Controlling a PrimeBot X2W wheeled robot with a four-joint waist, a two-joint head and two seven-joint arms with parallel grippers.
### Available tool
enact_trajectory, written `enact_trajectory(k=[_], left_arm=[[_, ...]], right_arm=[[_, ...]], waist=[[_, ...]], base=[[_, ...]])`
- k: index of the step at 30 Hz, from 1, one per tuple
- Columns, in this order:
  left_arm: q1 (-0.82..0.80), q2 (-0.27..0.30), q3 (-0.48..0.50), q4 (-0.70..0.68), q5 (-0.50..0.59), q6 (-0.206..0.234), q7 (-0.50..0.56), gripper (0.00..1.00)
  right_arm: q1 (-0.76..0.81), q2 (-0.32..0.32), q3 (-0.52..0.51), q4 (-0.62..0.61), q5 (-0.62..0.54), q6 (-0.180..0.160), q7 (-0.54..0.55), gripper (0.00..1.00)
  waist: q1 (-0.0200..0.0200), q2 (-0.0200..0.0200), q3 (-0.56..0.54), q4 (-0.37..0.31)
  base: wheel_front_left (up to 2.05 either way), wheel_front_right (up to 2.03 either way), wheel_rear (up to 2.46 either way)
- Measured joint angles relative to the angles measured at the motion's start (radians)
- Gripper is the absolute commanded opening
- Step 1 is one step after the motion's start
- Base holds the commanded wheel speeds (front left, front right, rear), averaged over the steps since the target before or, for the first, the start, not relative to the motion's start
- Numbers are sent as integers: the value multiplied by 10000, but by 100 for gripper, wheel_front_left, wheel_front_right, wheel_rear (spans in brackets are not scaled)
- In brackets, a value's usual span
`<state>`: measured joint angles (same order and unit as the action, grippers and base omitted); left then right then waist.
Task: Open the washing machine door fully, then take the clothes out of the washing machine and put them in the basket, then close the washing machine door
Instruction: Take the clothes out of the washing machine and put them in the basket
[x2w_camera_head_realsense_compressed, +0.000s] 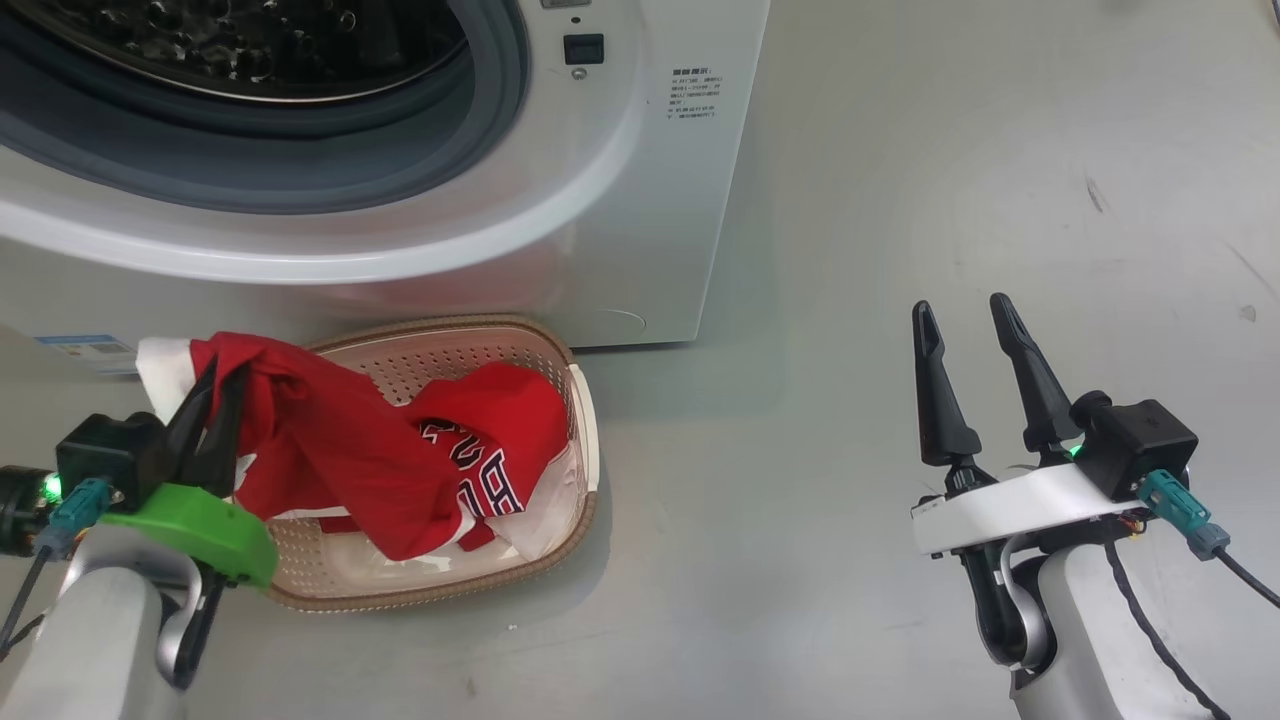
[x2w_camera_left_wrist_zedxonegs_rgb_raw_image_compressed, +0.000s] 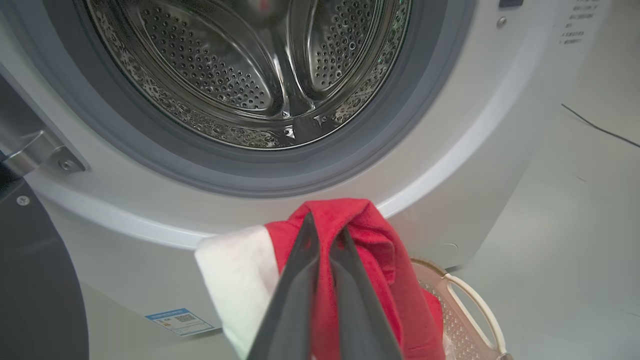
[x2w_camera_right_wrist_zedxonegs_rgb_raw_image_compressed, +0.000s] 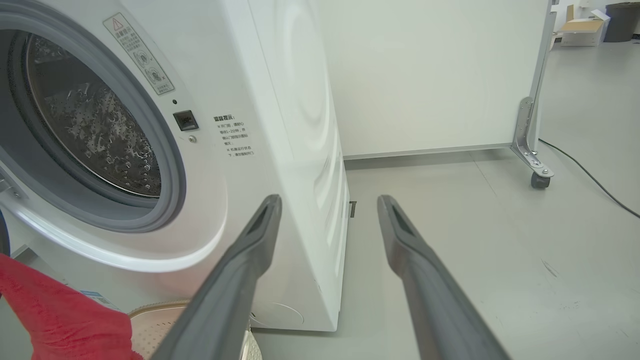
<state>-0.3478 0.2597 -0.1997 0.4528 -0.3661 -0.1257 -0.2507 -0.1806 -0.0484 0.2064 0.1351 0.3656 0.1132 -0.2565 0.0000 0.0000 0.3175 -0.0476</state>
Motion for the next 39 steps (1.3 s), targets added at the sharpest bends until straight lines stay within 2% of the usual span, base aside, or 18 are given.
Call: enact_trajectory(k=[5,16,29,39], left_arm=[[-2,422,-73,556,504,0,0,0],[-100,481,-391,2019,794,0,215,0],[-1569,380,-901,2777,959,0,253,0],[-2539,-21,-1599,3030,1076,0,251,0]], right_arm=[[-174,0,105,-92,-25,0,0,100],[-512,-2,228,-320,-351,-13,0,100],[-853,0,407,-665,-332,-115,0,100],[-1011,2,474,-851,-196,-293,0,100]], waist=[[0,0,313,-103],[0,0,1286,-493],[1,0,2550,-1324],[1,0,3293,-1907]], base=[[0,0,0],[0,0,0],[0,0,0],[0,0,0]])
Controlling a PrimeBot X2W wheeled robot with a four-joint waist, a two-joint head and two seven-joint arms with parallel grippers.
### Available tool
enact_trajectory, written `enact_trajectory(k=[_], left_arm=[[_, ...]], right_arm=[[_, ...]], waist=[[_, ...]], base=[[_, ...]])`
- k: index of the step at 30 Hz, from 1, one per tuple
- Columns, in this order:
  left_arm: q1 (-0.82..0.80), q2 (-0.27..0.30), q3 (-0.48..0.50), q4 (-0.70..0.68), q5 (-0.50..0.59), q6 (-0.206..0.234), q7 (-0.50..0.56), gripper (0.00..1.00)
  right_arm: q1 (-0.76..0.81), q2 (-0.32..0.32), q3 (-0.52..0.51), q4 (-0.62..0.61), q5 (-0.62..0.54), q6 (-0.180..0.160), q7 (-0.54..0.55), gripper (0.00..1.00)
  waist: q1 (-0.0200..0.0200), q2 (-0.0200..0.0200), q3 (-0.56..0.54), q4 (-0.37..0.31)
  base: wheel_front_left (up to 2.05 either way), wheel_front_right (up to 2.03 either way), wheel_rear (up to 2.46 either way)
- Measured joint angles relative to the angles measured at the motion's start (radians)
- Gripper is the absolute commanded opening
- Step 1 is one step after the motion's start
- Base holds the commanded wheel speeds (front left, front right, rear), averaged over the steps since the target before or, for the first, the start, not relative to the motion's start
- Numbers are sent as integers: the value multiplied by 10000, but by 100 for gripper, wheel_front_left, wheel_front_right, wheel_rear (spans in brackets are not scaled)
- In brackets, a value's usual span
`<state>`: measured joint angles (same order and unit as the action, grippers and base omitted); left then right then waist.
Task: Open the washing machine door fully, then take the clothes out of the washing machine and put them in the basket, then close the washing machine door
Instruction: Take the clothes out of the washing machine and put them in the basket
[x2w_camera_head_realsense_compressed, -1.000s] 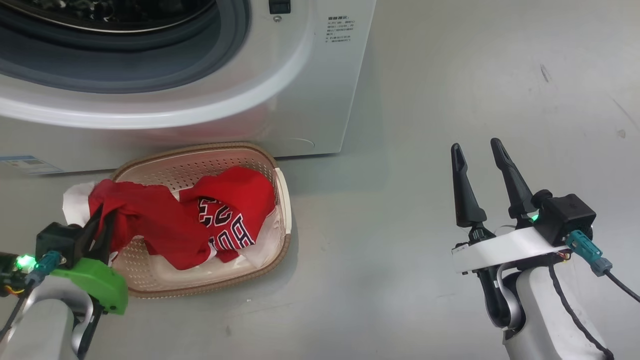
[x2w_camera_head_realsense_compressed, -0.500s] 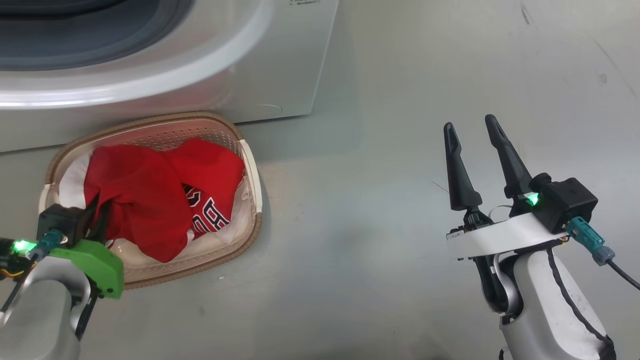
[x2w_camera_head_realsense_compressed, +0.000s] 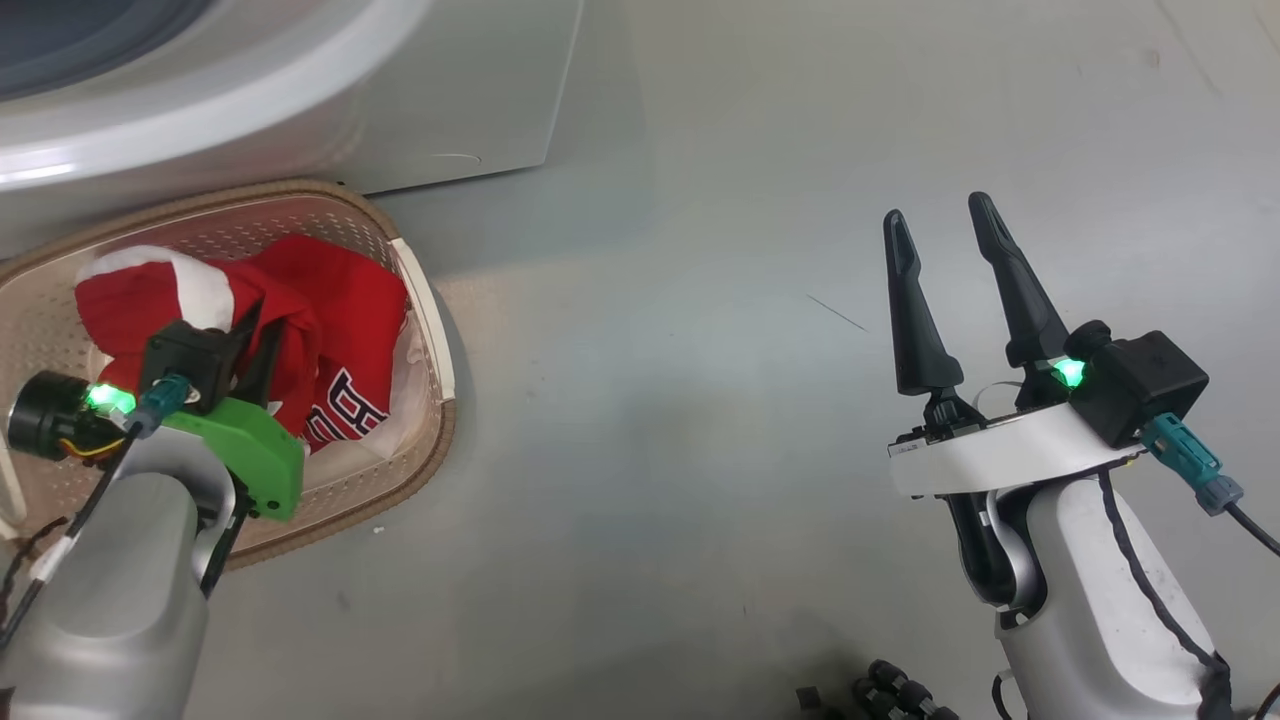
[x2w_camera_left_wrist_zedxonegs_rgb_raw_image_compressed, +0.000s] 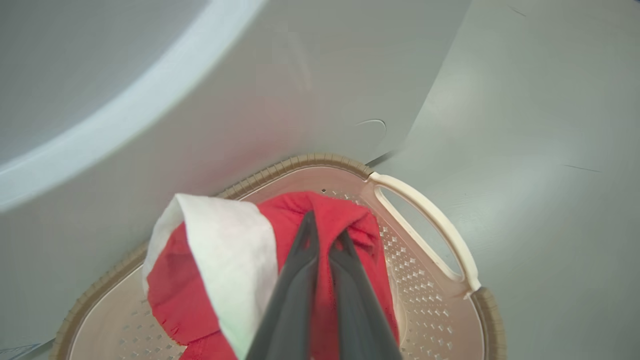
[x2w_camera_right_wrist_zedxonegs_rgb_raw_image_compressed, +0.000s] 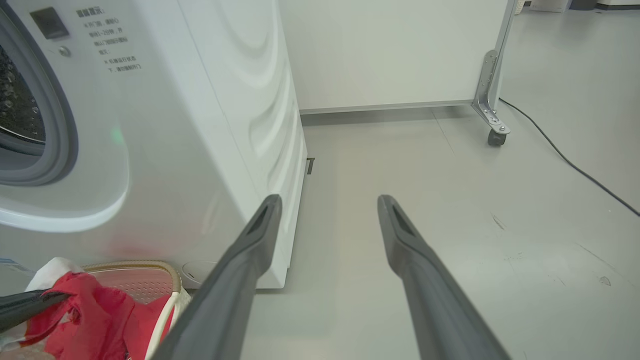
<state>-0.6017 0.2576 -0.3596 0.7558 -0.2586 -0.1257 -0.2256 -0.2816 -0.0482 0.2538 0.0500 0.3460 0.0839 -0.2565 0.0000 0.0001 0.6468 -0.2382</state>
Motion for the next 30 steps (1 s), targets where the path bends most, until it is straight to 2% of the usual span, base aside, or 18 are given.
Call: enact_trajectory(k=[5,10,15,25,27,28,30], left_arm=[[-142,-63,-637,290,44,0,0,0],[-180,-247,-855,823,-249,0,113,0],[-221,-247,-564,1511,-899,0,403,0],[-479,-234,-199,2360,-1482,0,792,0],[-566,-280,-228,2403,-1570,0,897,47],[-596,-309,-268,2416,-1597,0,899,100],[-671,-447,-368,2493,-1657,0,924,100]], right_arm=[[-98,2,27,-67,102,-75,0,100],[-217,4,29,-115,102,-150,0,100],[-225,6,13,-115,94,-163,0,100],[-245,6,-4,-115,31,-174,0,100],[-268,6,-4,-115,21,-176,0,100],[-292,6,-4,-115,21,-176,0,100],[-385,6,-63,-113,12,-178,0,100]], waist=[[0,0,271,-120],[0,0,455,-160],[0,0,522,-136],[0,0,574,-45],[0,0,577,-19],[0,0,577,-6],[0,0,554,39]], base=[[0,0,0],[0,0,0],[0,0,0],[0,0,0],[0,0,0],[0,0,0],[0,0,0]])
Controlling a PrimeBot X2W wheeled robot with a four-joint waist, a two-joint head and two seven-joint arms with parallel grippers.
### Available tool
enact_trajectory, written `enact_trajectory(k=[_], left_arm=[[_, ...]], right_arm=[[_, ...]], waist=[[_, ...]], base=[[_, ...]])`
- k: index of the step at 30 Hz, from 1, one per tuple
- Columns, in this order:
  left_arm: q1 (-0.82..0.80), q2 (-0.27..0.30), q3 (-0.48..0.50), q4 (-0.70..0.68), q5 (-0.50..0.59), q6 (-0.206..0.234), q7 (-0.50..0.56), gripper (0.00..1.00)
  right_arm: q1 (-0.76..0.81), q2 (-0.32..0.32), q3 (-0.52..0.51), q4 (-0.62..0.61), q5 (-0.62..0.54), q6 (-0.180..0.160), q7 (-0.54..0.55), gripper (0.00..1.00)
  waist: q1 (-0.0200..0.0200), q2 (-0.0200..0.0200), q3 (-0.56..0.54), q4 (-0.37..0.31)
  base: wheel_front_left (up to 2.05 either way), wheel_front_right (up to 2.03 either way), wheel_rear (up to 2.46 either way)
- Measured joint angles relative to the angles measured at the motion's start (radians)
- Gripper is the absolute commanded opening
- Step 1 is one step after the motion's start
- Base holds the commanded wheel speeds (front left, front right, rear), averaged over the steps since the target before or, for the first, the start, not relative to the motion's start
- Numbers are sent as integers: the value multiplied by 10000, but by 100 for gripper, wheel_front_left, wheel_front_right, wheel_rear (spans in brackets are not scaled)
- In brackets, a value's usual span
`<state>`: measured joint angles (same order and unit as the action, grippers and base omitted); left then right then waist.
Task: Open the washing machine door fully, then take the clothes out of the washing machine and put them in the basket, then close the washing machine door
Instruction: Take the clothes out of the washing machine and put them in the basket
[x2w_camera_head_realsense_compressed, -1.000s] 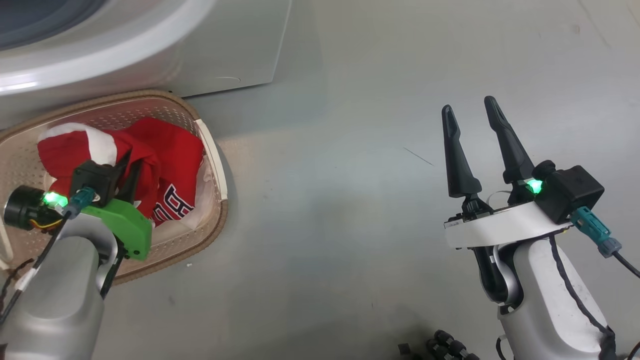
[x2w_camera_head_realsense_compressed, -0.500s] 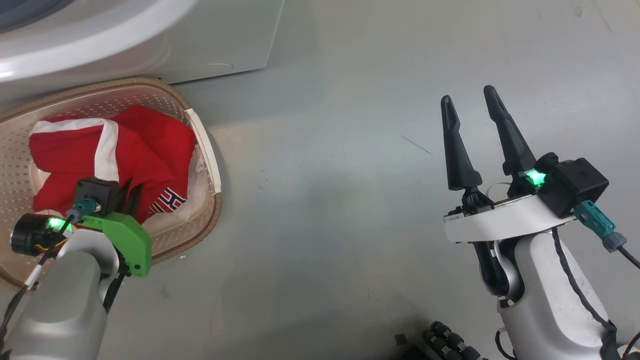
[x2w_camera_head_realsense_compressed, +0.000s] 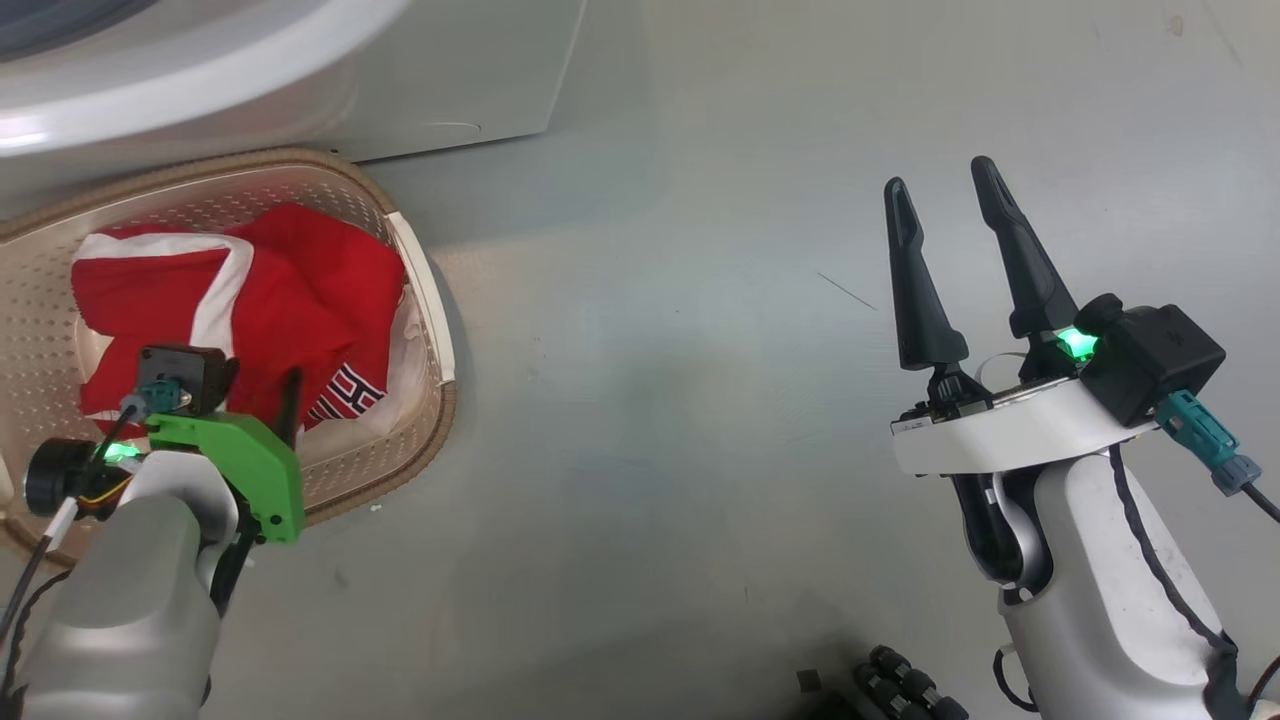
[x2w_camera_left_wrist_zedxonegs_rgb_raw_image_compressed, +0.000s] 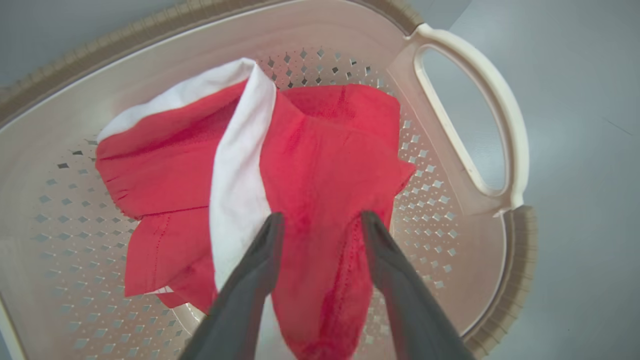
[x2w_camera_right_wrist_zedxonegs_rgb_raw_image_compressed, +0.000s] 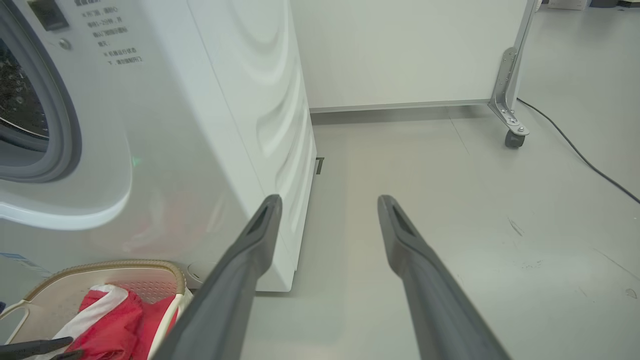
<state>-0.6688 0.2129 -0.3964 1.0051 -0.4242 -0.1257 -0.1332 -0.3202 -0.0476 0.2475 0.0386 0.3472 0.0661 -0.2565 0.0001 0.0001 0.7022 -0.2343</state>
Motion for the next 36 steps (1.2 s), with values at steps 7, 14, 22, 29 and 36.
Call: enact_trajectory(k=[7,14,22,29,36], left_arm=[[-106,4,33,336,-71,0,-228,100],[-166,-280,-17,286,-309,0,-802,100],[-180,-372,50,10,-322,0,-1158,100],[-174,-416,17,-606,-314,0,-1189,100],[-59,-424,290,-1900,-305,-2,-1189,100]], right_arm=[[0,0,-98,84,-157,-67,0,100],[-1,-2,-303,284,-351,-58,0,100],[17,-17,-696,640,-453,50,0,100],[224,-94,-970,880,-481,150,0,100],[498,-173,-1319,1076,-479,228,0,100]], waist=[[0,0,-246,146],[0,0,-713,401],[0,0,-1473,917],[0,0,-2216,1542],[0,0,-3041,2179]], base=[[0,0,0],[0,0,0],[0,0,0],[0,0,0],[0,0,0]])
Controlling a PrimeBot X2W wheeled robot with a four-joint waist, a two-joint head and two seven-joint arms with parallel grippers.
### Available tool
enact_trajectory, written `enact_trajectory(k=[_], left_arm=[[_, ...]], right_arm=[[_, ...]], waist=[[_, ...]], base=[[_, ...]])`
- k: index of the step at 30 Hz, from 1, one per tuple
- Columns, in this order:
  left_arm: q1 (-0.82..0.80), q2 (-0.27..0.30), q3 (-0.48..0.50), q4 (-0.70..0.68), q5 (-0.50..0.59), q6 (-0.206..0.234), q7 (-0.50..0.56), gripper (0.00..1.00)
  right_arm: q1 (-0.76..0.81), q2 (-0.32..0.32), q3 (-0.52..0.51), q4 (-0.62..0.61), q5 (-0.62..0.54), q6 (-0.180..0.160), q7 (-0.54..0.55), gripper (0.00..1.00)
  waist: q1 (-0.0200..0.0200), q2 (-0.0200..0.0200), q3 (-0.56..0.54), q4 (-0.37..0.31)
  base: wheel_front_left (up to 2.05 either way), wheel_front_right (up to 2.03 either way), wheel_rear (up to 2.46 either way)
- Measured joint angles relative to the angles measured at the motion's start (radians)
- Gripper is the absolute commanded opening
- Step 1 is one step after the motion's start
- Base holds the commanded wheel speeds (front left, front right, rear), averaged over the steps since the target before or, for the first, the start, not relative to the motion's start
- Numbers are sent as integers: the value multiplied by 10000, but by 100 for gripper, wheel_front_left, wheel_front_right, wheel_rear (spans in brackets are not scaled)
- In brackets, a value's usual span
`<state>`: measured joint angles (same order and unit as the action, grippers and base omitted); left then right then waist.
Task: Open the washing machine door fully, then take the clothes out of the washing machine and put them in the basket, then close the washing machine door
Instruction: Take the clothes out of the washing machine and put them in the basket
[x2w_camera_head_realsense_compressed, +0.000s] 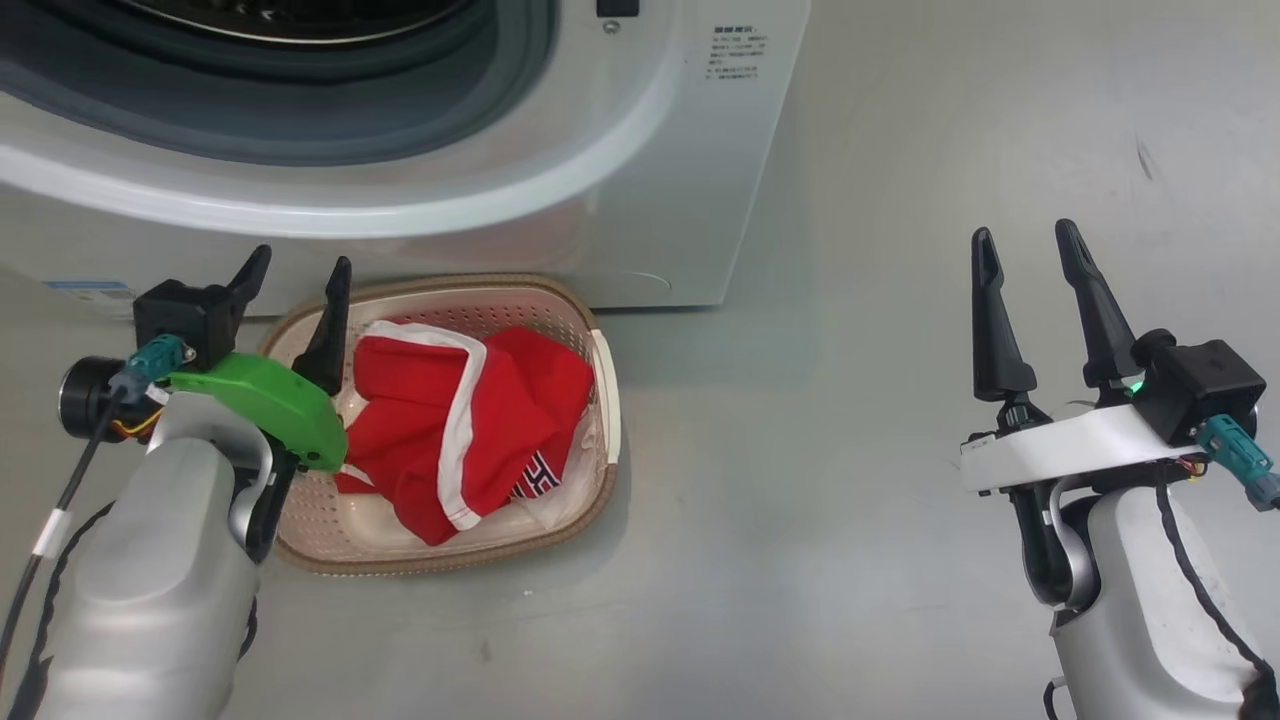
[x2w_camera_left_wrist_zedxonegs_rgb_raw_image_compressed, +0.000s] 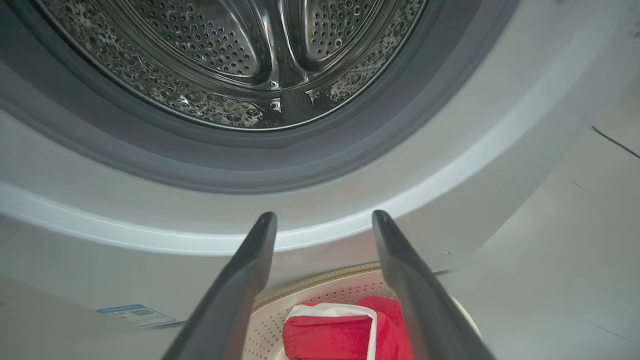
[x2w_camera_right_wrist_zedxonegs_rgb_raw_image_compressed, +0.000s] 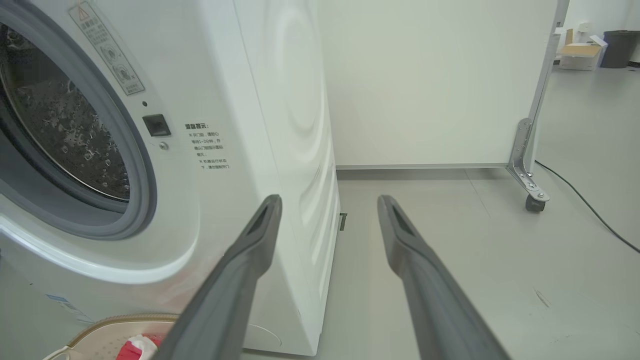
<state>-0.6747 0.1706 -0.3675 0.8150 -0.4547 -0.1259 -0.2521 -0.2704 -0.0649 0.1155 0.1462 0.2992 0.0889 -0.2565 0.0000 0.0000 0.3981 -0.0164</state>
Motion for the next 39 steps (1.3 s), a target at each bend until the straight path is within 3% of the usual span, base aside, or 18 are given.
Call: enact_trajectory(k=[22,39], left_arm=[[2818,142,1225,-2345,13,2,0,100],[4519,81,2025,-4125,186,77,0,100]], right_arm=[[1431,31,-109,454,67,234,2,100],[1809,59,-46,384,157,274,0,100]], waist=[[0,0,-2708,1341],[-1,0,-3436,1532]], base=[[0,0,0],[0,0,0]])
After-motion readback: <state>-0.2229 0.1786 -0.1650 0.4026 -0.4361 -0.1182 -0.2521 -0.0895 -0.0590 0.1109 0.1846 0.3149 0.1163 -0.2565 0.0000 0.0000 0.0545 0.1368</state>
